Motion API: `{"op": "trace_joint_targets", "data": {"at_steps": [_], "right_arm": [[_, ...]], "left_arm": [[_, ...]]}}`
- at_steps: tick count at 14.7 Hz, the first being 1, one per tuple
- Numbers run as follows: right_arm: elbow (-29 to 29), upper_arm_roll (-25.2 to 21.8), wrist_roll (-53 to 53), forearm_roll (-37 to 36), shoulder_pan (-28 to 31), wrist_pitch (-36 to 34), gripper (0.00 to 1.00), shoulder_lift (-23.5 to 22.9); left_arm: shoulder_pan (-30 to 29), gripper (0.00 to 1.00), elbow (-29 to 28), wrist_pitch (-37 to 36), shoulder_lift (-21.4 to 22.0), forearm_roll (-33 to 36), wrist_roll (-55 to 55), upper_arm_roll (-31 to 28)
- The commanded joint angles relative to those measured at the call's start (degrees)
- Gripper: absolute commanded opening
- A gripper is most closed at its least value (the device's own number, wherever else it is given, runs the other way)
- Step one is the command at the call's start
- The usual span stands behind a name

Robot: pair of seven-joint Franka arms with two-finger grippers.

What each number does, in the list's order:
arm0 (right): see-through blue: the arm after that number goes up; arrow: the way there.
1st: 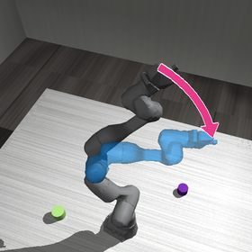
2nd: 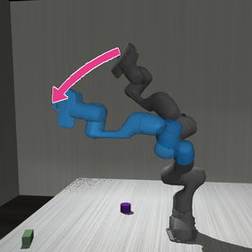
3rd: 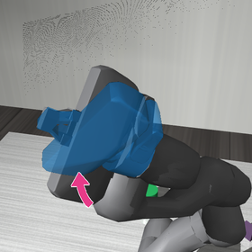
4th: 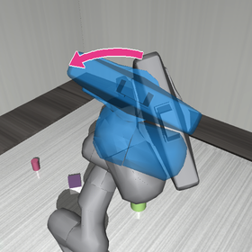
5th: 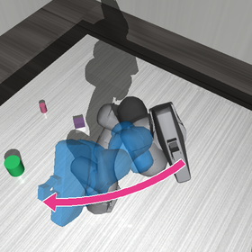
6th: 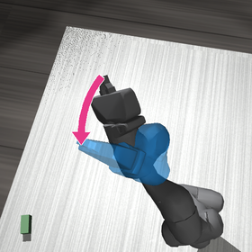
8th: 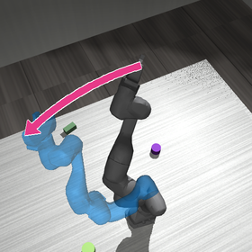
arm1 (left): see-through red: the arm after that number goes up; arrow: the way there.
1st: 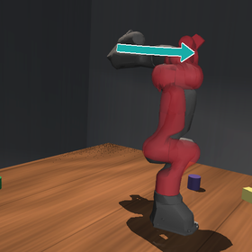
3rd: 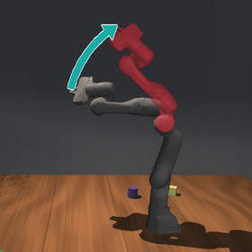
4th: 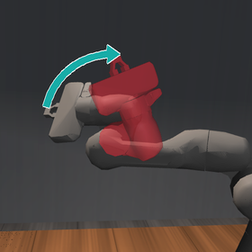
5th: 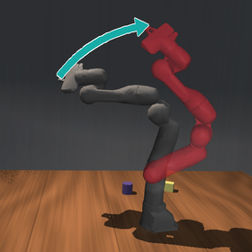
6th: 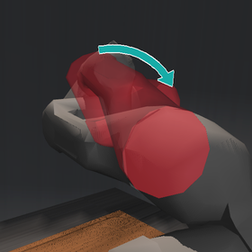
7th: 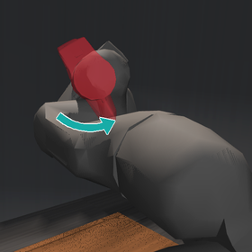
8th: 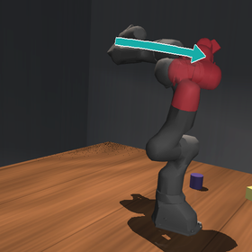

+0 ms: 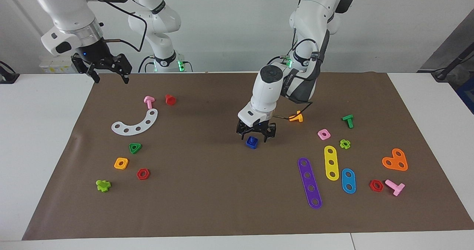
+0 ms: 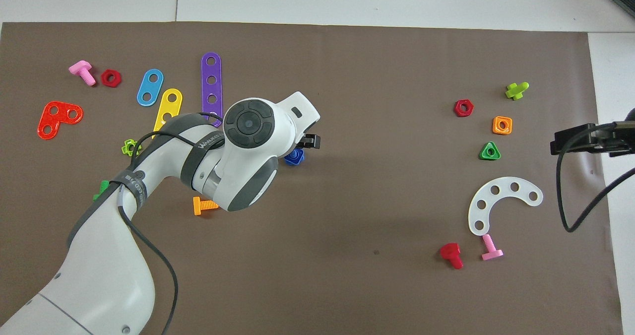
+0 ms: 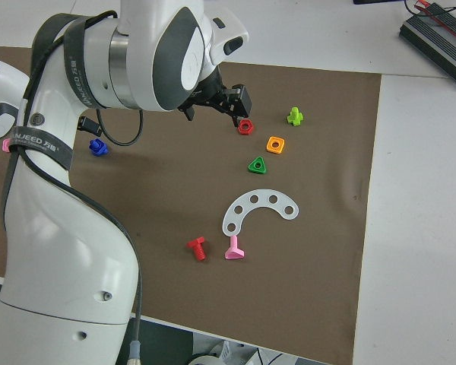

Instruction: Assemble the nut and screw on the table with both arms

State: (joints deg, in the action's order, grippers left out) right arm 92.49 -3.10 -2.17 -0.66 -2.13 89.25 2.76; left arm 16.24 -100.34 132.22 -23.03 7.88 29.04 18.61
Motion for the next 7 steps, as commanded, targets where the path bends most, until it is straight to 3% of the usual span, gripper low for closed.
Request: {"op": "trace_joint_targets", "data": {"at_steps": [1,7], "right_arm": [[1.03,0.20,-0.90,0.48,0.11,-0.13,1.00,1.10],[1.11,0.11,-0.90,0.48,0.11,-0.13,1.00,1.10]], "left_arm": [[-2.78,1.00,-1.26,-4.23,4.74,1.08,-0.47,-0.07],[-9.54,1.00,-1.35,-14.53,10.01,1.08,-10.12,-0.33]]}}
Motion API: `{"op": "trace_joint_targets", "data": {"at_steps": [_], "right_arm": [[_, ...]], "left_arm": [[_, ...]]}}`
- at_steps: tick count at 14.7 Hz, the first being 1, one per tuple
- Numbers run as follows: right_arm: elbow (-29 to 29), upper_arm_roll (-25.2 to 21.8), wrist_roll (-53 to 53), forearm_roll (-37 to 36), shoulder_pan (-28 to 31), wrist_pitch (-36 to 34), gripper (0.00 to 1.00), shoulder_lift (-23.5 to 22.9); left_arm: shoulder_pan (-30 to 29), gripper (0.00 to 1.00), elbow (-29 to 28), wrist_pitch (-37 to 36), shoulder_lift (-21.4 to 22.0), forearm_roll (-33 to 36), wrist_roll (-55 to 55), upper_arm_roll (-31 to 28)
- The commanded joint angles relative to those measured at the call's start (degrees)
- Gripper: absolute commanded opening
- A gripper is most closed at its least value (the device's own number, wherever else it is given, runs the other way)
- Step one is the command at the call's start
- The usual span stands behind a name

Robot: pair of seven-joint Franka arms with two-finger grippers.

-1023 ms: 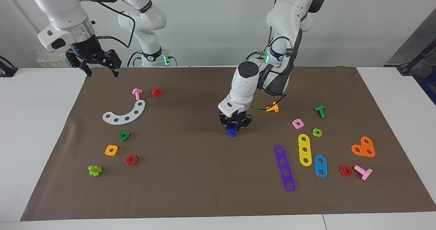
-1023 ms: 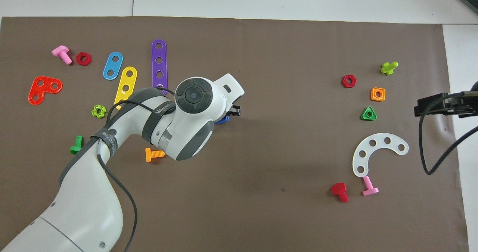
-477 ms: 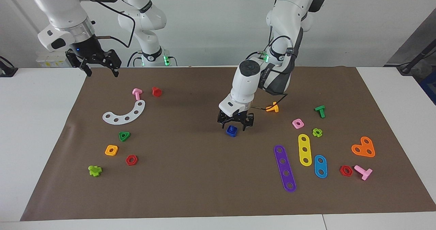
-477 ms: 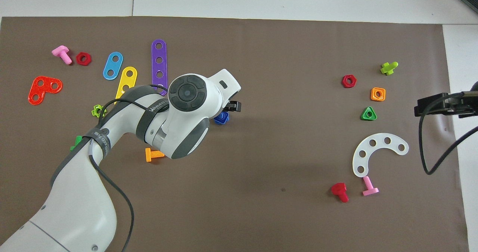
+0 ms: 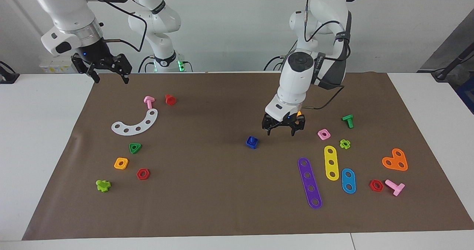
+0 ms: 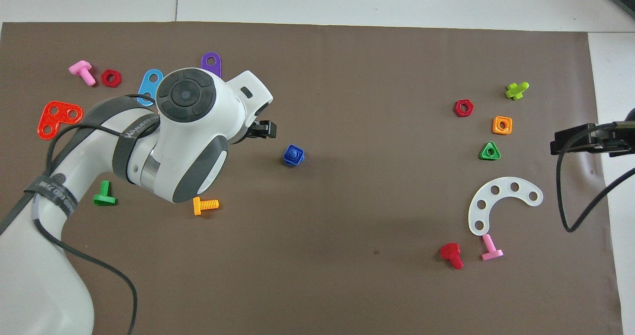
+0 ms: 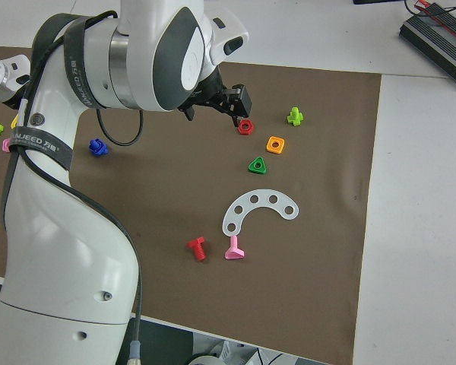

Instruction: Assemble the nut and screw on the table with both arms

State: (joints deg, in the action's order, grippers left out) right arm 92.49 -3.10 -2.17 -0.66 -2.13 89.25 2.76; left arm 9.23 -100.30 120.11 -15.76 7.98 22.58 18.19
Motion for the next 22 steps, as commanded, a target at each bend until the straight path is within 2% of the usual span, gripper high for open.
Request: {"op": "trace_joint_targets", "data": {"at_steps": [1,12,15,19,22], "right_arm": [[1.03,0.19,-0.90,0.48,0.11,-0.13,1.00,1.10],[1.03,0.11,-0.90,0.48,0.11,-0.13,1.00,1.10],[1.03,0.11,-0.90,0.48,0.11,-0.13,1.00,1.10],[1.11,0.11,-0.90,0.48,0.11,-0.13,1.00,1.10],[1.11,0.20,-0.90,0.48,0.11,-0.13,1.00,1.19]], "left_arm": [[-3.86,1.00,-1.39,-3.47,3.45,0.99,-5.69,0.10],[-12.66,1.00,-0.42,-8.57,7.76,0.38,-17.39,-0.61],[-11.87,1.00,0.19,-9.45,8.64,-0.67,-17.92,-2.79],[-8.72,1.00,0.11,-12.43,12.32,-4.89,-23.88,-9.29],[-7.30,1.00,-0.42,-14.46,14.70,-5.25,-24.87,-12.38]]}}
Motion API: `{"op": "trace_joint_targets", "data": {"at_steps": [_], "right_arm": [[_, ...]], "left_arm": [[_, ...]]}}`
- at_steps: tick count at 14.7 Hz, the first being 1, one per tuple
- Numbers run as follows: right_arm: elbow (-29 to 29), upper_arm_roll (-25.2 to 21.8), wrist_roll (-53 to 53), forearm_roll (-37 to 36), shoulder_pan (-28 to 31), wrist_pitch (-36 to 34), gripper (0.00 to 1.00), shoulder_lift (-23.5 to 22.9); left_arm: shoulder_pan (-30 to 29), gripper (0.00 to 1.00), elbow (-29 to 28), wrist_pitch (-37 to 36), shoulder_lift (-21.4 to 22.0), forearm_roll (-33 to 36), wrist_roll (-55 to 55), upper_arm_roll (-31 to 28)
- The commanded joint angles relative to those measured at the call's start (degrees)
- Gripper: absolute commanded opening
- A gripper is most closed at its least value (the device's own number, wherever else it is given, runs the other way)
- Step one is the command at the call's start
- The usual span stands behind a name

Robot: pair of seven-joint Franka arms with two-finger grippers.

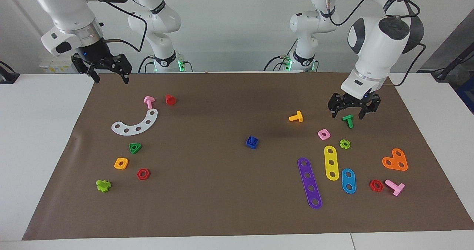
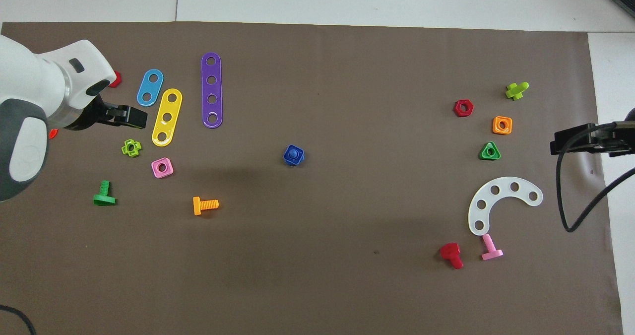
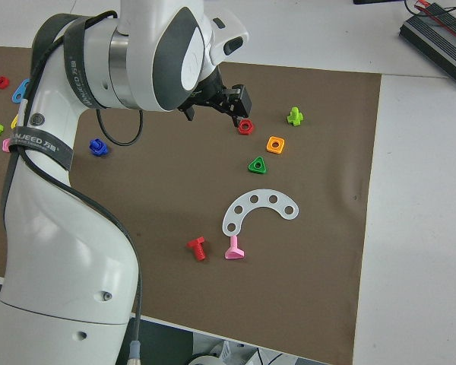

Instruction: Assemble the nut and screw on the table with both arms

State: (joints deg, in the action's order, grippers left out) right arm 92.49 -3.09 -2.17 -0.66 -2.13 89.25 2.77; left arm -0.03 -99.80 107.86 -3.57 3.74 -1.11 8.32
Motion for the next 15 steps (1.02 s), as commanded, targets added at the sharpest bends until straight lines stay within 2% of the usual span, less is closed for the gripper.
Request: {"op": "trace_joint_targets", "data": {"at_steps": [1,5,7,15], "right_arm": [[1.02,0.19,-0.90,0.48,0.11,-0.13,1.00,1.19],[1.02,0.19,-0.90,0.48,0.11,-0.13,1.00,1.19],[1.02,0.19,-0.90,0.48,0.11,-0.13,1.00,1.19],[1.11,0.19,-0.90,0.48,0.11,-0.22,1.00,1.19]], "left_arm": [[2.40,1.00,-0.84,-2.91,3.04,-1.02,-1.26,-3.30],[5.30,1.00,0.21,-5.54,4.36,-2.94,-1.35,-7.51],[6.71,1.00,2.75,-7.65,4.27,-3.91,-1.35,-9.54],[5.92,1.00,6.90,-12.76,4.01,-4.00,-3.37,-10.34]]}}
